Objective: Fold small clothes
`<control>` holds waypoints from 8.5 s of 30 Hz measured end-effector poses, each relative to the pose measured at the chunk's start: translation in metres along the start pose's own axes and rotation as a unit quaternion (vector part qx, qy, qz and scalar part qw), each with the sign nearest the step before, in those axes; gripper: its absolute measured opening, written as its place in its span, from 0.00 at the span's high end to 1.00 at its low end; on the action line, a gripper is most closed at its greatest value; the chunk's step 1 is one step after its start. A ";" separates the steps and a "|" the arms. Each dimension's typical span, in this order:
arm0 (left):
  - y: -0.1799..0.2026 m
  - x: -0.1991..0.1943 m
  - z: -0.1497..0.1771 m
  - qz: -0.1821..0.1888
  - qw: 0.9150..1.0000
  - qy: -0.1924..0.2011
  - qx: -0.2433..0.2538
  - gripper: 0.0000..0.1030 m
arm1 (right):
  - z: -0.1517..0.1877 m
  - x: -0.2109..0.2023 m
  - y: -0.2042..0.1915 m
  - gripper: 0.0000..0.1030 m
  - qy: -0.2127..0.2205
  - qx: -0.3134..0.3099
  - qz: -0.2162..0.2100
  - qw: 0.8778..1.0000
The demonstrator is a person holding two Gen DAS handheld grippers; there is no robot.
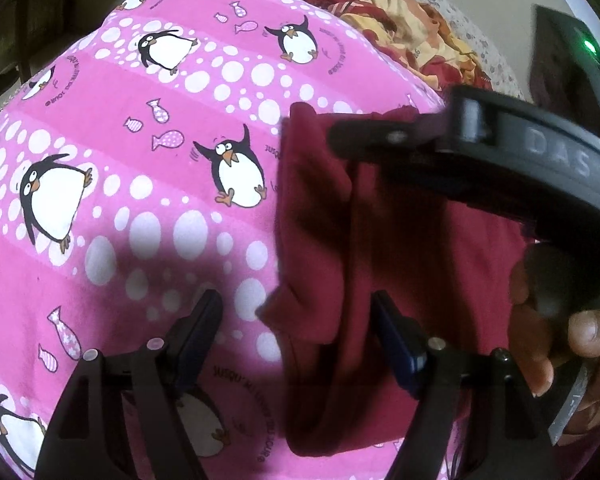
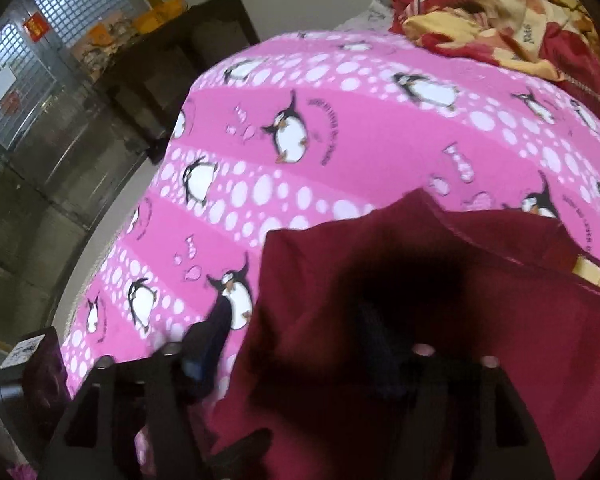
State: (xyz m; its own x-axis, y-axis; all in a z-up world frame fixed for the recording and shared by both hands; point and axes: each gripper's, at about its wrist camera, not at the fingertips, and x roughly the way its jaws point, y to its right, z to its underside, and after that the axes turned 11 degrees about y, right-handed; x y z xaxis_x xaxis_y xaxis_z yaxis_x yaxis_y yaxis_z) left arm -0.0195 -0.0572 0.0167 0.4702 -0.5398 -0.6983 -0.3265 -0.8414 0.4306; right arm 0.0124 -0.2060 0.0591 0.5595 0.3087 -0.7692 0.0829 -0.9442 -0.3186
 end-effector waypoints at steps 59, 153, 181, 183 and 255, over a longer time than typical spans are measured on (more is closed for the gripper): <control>0.055 -0.018 0.026 -0.005 0.997 0.004 0.077 0.31 | 0.003 -0.034 0.048 0.78 0.021 0.053 -0.006 0.998; 0.235 0.026 0.065 -0.005 0.968 -0.023 0.249 0.25 | 0.164 -0.261 0.204 0.58 0.134 0.196 0.083 0.968; 0.224 0.022 0.076 0.007 0.970 -0.040 0.238 0.21 | 0.220 -0.237 0.186 0.82 0.059 0.158 0.096 0.981; 0.225 0.021 0.076 0.007 0.970 -0.040 0.241 0.21 | 0.223 -0.243 0.188 0.82 0.059 0.160 0.085 0.982; 0.133 -0.108 0.091 -0.041 0.979 0.011 0.200 0.26 | 0.220 -0.236 0.044 0.57 0.060 0.014 0.055 0.997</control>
State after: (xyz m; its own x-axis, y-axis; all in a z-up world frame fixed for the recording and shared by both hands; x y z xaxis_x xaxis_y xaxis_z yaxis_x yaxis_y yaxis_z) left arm -0.1878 -0.1090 0.0975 0.5246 -0.4750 -0.7065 -0.5796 -0.8071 0.1123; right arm -0.2975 -0.2952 0.1052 0.6587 0.1867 -0.7288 -0.0066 -0.9673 -0.2537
